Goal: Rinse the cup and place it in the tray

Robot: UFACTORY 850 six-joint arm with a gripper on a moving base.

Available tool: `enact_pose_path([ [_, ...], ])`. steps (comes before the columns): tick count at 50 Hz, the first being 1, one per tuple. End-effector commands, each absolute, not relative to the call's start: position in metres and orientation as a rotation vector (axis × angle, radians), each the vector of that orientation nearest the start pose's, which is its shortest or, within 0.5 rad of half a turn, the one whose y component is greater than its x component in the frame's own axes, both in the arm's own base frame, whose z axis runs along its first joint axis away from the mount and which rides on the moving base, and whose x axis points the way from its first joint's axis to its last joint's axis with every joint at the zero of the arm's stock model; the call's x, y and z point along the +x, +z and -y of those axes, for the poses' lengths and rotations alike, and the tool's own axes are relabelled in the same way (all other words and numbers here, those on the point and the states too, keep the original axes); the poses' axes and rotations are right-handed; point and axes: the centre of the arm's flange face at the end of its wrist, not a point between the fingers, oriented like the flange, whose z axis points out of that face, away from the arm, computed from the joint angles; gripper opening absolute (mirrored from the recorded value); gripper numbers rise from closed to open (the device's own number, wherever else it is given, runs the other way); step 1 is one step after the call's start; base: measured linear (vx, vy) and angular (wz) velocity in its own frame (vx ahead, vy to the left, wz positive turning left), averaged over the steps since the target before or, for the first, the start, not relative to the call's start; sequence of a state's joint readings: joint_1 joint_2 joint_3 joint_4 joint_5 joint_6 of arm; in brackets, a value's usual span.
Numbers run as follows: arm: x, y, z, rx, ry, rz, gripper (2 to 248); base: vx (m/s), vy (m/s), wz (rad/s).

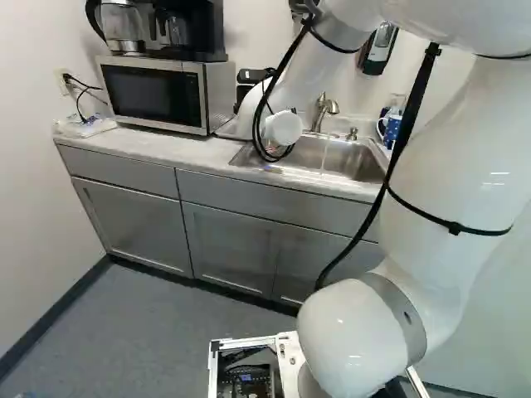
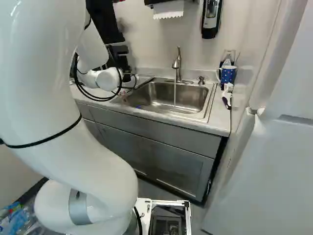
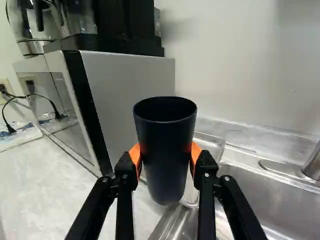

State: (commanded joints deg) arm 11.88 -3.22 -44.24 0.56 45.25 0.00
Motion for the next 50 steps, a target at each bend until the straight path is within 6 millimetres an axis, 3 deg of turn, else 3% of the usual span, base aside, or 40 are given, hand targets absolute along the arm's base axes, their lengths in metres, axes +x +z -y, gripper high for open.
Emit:
enact_pose_path([
  [50,0.486,0.525,-0.029,-2.264,-2.118,0.054,116,0.0,0.0,0.0],
])
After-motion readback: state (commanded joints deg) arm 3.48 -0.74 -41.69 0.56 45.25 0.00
